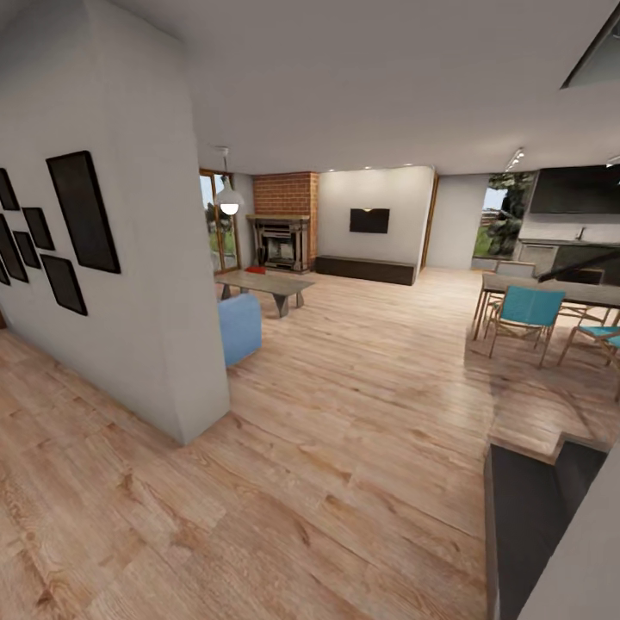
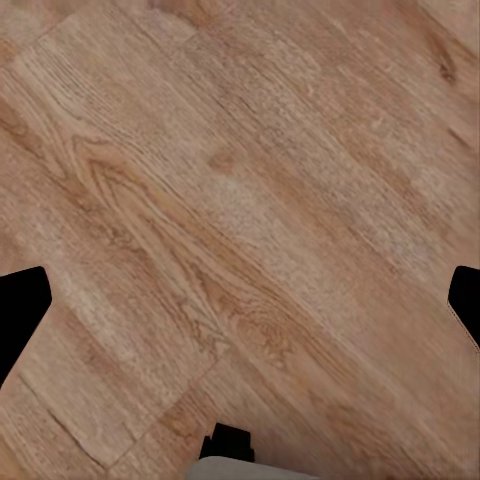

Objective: Move the two storage containers from the living room to the garage. In the garage, place one container on the floor and stack the other container on top of it (either order is fine).

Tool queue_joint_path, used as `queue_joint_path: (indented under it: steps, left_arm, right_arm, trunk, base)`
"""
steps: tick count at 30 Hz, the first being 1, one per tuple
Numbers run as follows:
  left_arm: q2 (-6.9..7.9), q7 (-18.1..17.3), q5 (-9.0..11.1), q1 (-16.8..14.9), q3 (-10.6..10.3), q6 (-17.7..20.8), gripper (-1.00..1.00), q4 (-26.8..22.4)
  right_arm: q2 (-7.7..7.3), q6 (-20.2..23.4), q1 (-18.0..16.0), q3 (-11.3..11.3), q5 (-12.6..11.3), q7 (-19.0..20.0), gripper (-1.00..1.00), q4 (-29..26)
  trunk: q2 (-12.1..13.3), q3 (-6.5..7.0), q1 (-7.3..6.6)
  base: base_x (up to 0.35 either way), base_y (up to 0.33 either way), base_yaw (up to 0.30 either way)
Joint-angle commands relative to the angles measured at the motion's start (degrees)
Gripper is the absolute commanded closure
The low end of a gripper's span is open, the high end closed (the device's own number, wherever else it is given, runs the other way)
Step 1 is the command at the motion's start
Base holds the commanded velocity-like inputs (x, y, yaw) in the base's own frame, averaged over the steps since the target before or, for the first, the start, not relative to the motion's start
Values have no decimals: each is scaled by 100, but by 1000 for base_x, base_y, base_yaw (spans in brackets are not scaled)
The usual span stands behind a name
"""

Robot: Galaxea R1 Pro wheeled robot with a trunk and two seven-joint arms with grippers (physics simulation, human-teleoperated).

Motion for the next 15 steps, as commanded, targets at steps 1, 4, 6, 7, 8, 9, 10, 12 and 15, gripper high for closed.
queue_joint_path:
  steps: [1,4,6,7,8,9,10,12,15]
  left_arm:
    - [0,-8,38,-10,-3,-31,-100,19]
    - [0,-8,38,-10,-3,-30,-100,20]
    - [0,-8,38,-10,-3,-33,-100,20]
    - [0,-8,38,-10,-3,-31,-100,19]
    - [0,-8,38,-10,-3,-33,-100,19]
    - [0,-8,38,-10,-3,-31,-100,19]
    - [0,-8,38,-10,-3,-31,-100,19]
    - [0,-8,38,-10,-3,-31,-100,19]
    - [0,-8,38,-10,-3,-32,-100,21]
  right_arm:
    - [-1,-45,-12,27,29,-1,-100,24]
    - [-1,-45,-12,27,29,-1,-100,24]
    - [-1,-45,-12,27,29,-3,-100,24]
    - [-1,-45,-12,27,29,0,-100,24]
    - [-1,-45,-12,27,29,-1,-100,24]
    - [-1,-45,-12,27,29,-1,-100,24]
    - [-1,-45,-12,27,29,0,-100,24]
    - [-1,-45,-12,27,29,1,-100,24]
    - [-1,-45,-12,27,29,1,-100,24]
  trunk:
    - [-8,-10,5]
    - [-8,-10,5]
    - [-8,-10,5]
    - [-8,-10,5]
    - [-8,-10,5]
    - [-8,-10,5]
    - [-8,-10,5]
    - [-8,-10,5]
    - [-8,-10,5]
  base:
    - [327,0,0]
    - [327,0,0]
    - [327,0,0]
    - [327,0,0]
    - [327,0,0]
    - [327,0,0]
    - [327,0,0]
    - [327,0,0]
    - [327,0,0]
